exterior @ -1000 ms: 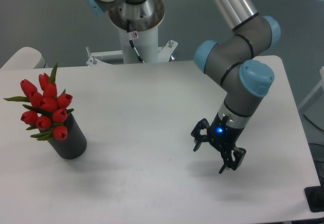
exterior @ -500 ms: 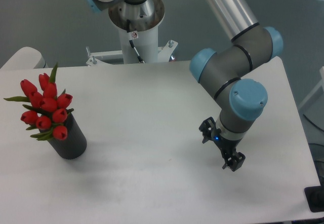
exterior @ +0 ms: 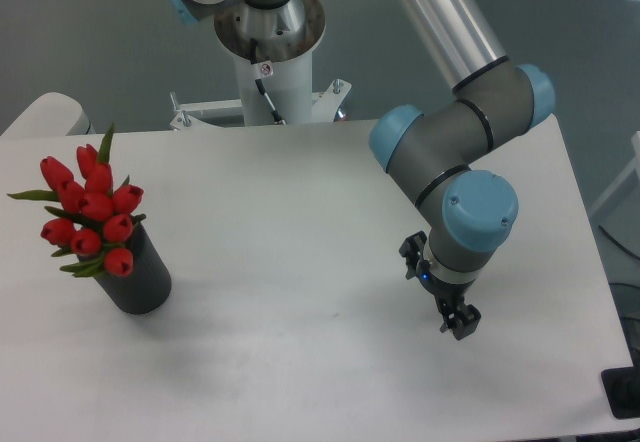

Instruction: Insert the flowers into the vase

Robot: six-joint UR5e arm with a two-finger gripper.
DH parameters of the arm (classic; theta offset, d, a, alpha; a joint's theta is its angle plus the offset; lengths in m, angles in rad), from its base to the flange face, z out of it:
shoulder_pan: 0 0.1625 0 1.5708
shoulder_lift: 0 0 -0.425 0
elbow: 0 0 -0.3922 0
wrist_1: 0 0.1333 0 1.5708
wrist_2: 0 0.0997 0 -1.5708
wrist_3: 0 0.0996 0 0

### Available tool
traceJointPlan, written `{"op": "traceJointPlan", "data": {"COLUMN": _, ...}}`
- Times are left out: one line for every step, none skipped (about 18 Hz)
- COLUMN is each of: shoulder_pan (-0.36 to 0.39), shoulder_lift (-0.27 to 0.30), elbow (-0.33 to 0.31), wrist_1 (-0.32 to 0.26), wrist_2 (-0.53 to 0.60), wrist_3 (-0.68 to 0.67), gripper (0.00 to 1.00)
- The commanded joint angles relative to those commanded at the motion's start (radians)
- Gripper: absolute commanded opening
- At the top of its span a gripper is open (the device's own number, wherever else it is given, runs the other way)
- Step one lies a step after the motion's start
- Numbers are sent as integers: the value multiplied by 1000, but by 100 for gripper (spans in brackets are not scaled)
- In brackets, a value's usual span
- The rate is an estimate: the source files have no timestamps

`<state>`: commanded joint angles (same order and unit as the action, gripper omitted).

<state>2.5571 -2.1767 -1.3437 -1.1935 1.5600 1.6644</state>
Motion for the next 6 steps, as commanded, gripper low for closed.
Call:
{"op": "traceJointPlan", "data": {"shoulder_pan": 0, "shoulder_lift": 0, "elbow": 0, "wrist_1": 2, "wrist_2": -2, "wrist_3": 5, "gripper": 100}}
{"op": "traceJointPlan", "data": {"shoulder_pan": 0, "shoulder_lift": 0, "elbow": 0, "wrist_1": 2, "wrist_2": -2, "wrist_3": 14, "gripper": 100}}
{"op": "traceJointPlan", "data": {"shoulder_pan": 0, "shoulder_lift": 0, "elbow": 0, "wrist_1": 0, "wrist_2": -2, "wrist_3": 17, "gripper": 100}}
{"op": "traceJointPlan", "data": {"shoulder_pan": 0, "shoulder_lift": 0, "elbow": -3, "wrist_1": 2, "wrist_2": -2, "wrist_3": 17, "gripper": 100}}
{"op": "traceJointPlan", "data": {"shoulder_pan": -2, "shoulder_lift": 0, "elbow": -5, "wrist_1": 2, "wrist_2": 0, "wrist_3": 17, "gripper": 100}}
{"op": "traceJointPlan", "data": {"shoulder_pan": -5, "shoulder_lift": 0, "elbow": -5, "wrist_1": 2, "wrist_2": 0, "wrist_3": 17, "gripper": 100}}
